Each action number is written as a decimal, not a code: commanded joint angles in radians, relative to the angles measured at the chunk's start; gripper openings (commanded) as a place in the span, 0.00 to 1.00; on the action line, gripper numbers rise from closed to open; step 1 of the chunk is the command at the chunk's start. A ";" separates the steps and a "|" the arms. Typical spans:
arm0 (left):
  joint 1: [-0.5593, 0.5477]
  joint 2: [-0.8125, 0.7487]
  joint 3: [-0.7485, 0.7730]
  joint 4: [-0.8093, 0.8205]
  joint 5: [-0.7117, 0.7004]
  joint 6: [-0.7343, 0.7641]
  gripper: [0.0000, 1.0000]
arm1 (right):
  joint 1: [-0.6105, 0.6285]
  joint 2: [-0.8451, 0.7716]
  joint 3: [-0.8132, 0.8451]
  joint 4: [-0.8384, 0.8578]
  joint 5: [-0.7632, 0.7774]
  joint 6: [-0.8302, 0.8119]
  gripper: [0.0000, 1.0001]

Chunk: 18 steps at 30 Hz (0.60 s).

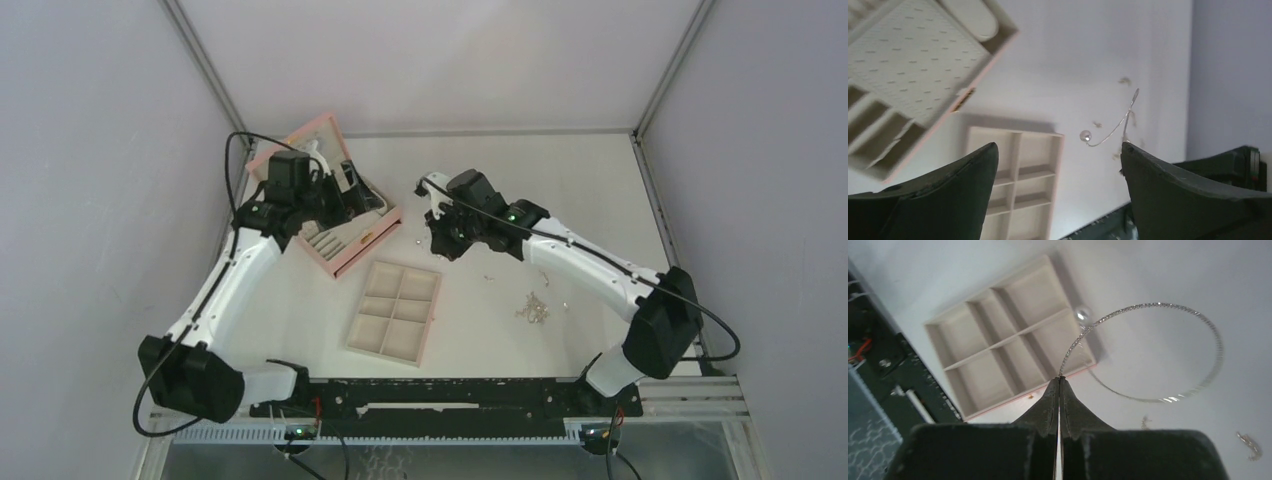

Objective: Organize the mixed jewelry
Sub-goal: Pick up the jewelry from the center of the board.

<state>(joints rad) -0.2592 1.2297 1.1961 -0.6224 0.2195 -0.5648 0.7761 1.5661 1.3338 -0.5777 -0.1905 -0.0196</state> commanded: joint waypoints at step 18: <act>-0.088 0.226 -0.001 0.154 0.596 -0.063 0.86 | 0.078 -0.132 0.012 -0.025 -0.276 -0.048 0.00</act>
<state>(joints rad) -0.3168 1.4315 1.1660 -0.4435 0.7719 -0.6724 0.8471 1.4849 1.3338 -0.6250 -0.4511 -0.0555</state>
